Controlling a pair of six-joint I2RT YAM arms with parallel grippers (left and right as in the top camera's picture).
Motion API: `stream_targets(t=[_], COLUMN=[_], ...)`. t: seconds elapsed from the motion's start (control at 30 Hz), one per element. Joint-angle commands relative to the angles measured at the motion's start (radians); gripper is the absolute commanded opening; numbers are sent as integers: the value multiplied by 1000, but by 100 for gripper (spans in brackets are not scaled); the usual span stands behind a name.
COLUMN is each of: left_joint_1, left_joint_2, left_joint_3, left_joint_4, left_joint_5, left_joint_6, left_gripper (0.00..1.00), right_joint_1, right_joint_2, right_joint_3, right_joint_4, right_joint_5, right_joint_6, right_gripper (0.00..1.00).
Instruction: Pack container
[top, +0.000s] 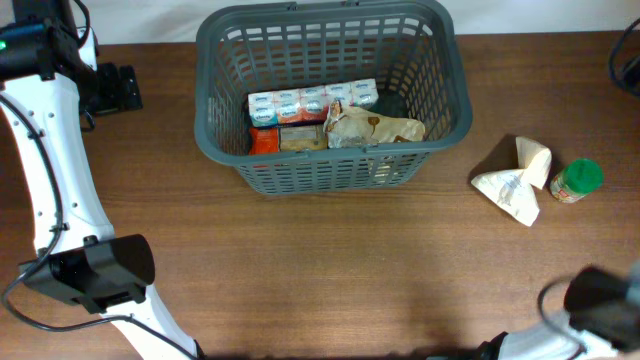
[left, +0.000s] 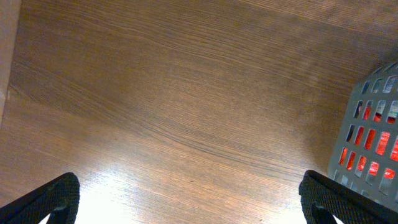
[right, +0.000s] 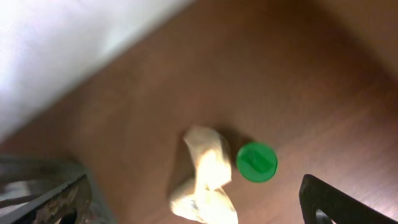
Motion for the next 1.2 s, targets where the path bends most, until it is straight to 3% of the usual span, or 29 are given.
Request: stream_targets(t=[0.0,0.3,0.67,1.17], left_joint_1=[5,5,5,5], left_joint_2=[5,5,5,5], left_joint_3=[-3,-3,-3,-3], left_joint_4=[3,3,3,3], left_joint_5=[10,10,10,10], left_joint_6=[-14,-14,-14,-14], left_gripper=[99,99,99,99], right_joint_1=[-6,-20,-50,-51], right_joint_2=[158,412,427,427], right_joint_3=[-29,-30,-86,-358], right_joint_4=[2,54,-55,169], right_joint_5=[57,174,183,126], right_joint_6=[2,50,76,43], right_gripper=[99,99,99,100])
